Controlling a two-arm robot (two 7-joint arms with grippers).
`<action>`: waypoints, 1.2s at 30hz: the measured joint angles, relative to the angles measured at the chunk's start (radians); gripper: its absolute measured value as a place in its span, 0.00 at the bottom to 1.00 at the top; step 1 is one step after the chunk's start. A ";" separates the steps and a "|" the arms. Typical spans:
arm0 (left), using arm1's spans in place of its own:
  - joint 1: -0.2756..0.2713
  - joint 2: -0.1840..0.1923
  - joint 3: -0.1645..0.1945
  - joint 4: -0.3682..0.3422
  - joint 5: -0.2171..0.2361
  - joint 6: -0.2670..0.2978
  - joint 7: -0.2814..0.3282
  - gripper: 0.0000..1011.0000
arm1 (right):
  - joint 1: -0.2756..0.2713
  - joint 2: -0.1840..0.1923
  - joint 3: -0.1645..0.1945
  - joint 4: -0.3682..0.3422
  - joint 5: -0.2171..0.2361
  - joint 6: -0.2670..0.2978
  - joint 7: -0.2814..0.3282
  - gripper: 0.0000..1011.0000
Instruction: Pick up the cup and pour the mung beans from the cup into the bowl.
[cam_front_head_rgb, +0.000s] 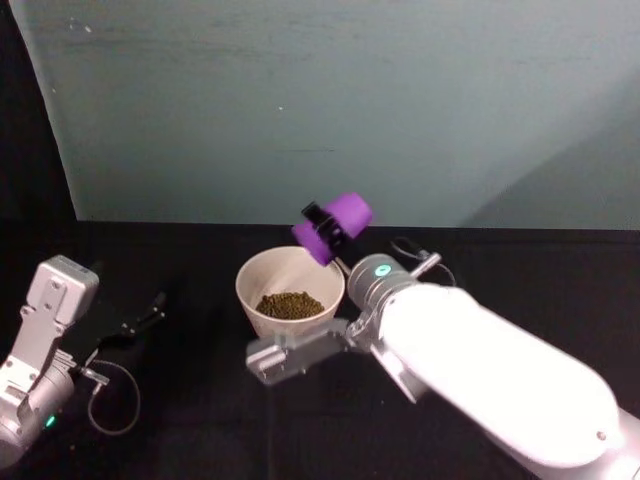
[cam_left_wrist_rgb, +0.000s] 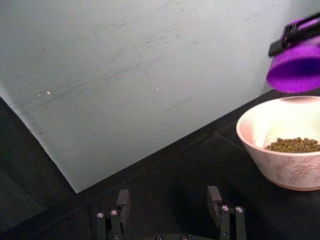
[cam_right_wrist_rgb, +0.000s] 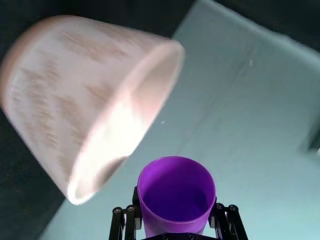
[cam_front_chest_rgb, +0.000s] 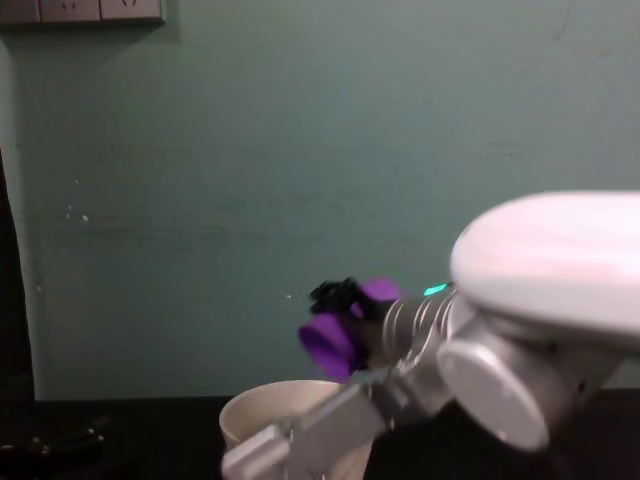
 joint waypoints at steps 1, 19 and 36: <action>0.000 0.000 0.000 0.000 0.000 0.000 0.000 1.00 | -0.011 -0.002 0.032 -0.012 0.036 0.008 0.006 0.72; 0.000 0.000 0.000 0.000 0.000 0.000 0.000 1.00 | -0.266 -0.081 0.463 -0.170 0.525 0.115 -0.072 0.72; 0.000 0.000 0.000 0.000 0.000 0.000 0.000 1.00 | -0.379 -0.196 0.779 -0.106 1.001 -0.016 -0.129 0.72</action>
